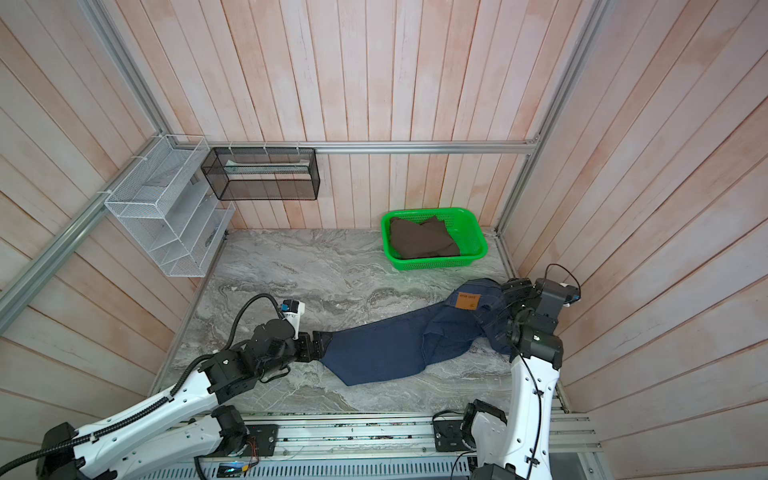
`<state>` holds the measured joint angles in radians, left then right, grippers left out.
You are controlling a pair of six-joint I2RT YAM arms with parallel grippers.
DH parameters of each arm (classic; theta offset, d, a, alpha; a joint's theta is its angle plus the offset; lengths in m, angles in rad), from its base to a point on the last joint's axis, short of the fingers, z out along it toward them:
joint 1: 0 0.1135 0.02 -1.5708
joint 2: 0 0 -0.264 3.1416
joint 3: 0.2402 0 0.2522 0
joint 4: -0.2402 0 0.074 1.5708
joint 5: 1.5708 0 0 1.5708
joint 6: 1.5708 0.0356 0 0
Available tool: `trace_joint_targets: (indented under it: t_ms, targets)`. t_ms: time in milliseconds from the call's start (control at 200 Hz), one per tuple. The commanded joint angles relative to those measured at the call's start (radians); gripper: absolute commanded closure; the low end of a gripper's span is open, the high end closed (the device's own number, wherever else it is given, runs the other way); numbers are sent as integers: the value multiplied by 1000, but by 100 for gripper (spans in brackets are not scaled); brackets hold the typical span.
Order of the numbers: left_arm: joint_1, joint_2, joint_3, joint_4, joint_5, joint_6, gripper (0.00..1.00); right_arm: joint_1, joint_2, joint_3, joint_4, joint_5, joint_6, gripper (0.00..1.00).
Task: Fold and stack the trousers
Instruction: 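Lay the jeans down with the right gripper while the left grasps the hems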
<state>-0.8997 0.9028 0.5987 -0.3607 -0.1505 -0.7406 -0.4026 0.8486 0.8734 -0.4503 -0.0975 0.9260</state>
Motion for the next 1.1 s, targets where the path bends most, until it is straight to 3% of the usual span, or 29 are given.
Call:
trace_joint_targets:
  t_ms: [0, 250, 580, 670, 830, 885, 1010, 1090]
  targets:
    - [-83, 36, -44, 26, -59, -170, 9, -2, -10, 20, -20, -45, 29, 24]
    - [-223, 186, -104, 220, -79, -359, 8, 54, -2, -62, 60, -139, 80, 25]
    - [-295, 339, -113, 315, -69, -466, 14, 424, 35, -135, 39, 20, 86, 25]
    - [-294, 363, -119, 348, -81, -476, 21, 459, 38, -172, 48, 33, 91, 25]
    - [-289, 442, -84, 374, -98, -456, 47, 466, 38, -200, 50, 43, 81, 25]
    - [-281, 467, -80, 376, -93, -451, 50, 466, 39, -192, 40, 49, 72, 25]
    - [-261, 484, -86, 378, -77, -456, 49, 466, 38, -169, 12, 63, 51, 25]
    - [-257, 480, -76, 340, -81, -453, 27, 466, 44, -155, -9, 68, 36, 24]
